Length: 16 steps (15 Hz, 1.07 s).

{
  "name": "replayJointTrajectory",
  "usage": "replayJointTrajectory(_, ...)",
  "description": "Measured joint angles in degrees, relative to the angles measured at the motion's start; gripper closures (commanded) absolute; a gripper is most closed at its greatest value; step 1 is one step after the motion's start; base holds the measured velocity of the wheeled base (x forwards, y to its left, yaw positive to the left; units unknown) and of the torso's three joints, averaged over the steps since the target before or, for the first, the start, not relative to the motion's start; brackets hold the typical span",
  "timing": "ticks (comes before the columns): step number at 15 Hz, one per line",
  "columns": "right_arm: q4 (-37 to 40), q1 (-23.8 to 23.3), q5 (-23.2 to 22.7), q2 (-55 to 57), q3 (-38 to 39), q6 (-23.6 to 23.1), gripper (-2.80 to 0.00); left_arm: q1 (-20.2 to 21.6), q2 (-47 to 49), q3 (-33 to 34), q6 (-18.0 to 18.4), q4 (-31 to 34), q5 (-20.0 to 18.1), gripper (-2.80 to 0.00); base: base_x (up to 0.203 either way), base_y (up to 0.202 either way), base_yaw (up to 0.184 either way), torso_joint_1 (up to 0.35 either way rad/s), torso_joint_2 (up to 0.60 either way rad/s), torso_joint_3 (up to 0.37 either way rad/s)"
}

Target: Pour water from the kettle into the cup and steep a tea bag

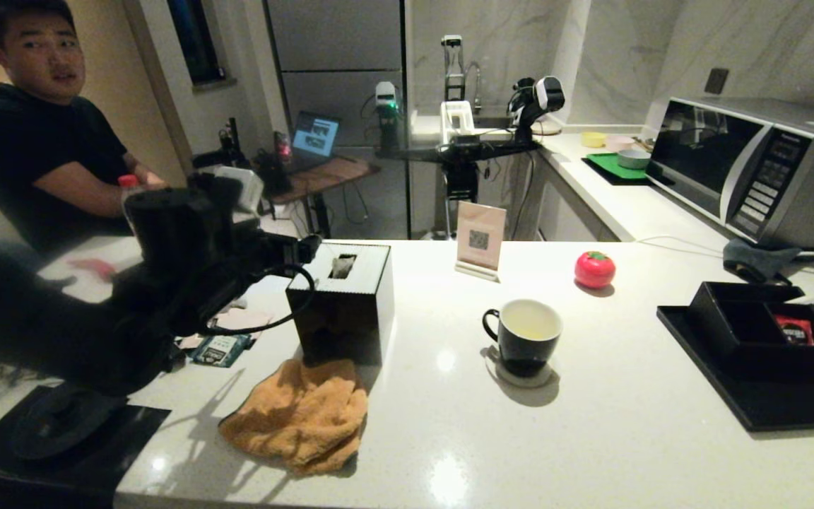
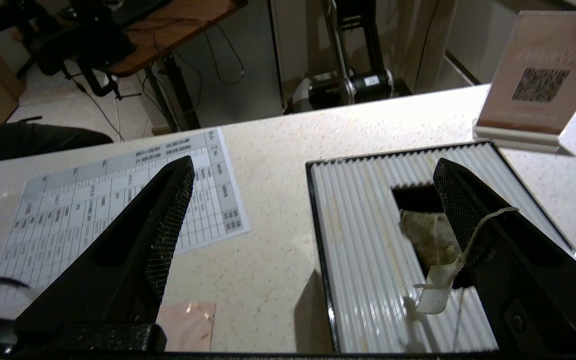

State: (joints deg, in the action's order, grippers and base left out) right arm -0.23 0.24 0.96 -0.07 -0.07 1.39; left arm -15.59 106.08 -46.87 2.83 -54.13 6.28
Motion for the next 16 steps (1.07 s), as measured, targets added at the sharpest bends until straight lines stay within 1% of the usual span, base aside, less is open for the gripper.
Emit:
replayJointTrajectory(2, 0.00, 0.00, 0.00, 0.00, -0.02, -0.01, 0.00, 0.95, -0.66, 2.58, 0.29, -1.74, -0.85, -2.80, 0.000, 0.000, 0.000, 0.000, 0.00, 0.000)
replayJointTrajectory(3, -0.01, 0.00, -0.02, 0.00, -0.02, 0.00, 0.00, 1.90, -0.98, 4.61, 1.09, -3.48, -1.69, -2.80, 0.000, 0.000, 0.000, 0.000, 0.00, 0.000)
replayJointTrajectory(5, -0.01, 0.00, 0.00, 0.00, -0.02, 0.01, 0.00, 4.06, -1.48, 8.59, 3.91, -7.36, -4.15, -2.80, 0.000, 0.000, 0.000, 0.000, 0.00, 0.000)
replayJointTrajectory(7, -0.01, 0.00, 0.00, 0.00, -0.02, -0.01, 0.00, 5.91, -1.53, 9.91, 6.90, -8.30, -5.69, -2.80, 0.000, 0.000, 0.000, 0.000, 0.00, 0.000)
replayJointTrajectory(10, -0.01, 0.00, 0.00, 0.00, -0.02, 0.01, 0.00, 8.63, -0.89, 8.97, 13.36, -8.13, -8.52, -2.80, 0.000, 0.000, 0.000, 0.000, 0.00, 0.000)
replayJointTrajectory(12, -0.01, 0.00, 0.00, 0.00, -0.02, 0.01, 0.00, 9.48, -0.03, 7.12, 16.47, -8.00, -9.41, -2.80, 0.000, 0.000, 0.000, 0.000, 0.00, 0.000)
replayJointTrajectory(16, -0.01, 0.00, 0.00, 0.00, -0.02, 0.01, 0.00, 9.89, 1.76, 3.53, 19.76, -7.89, -12.35, -2.80, 0.000, 0.000, 0.000, 0.000, 0.00, 0.000)
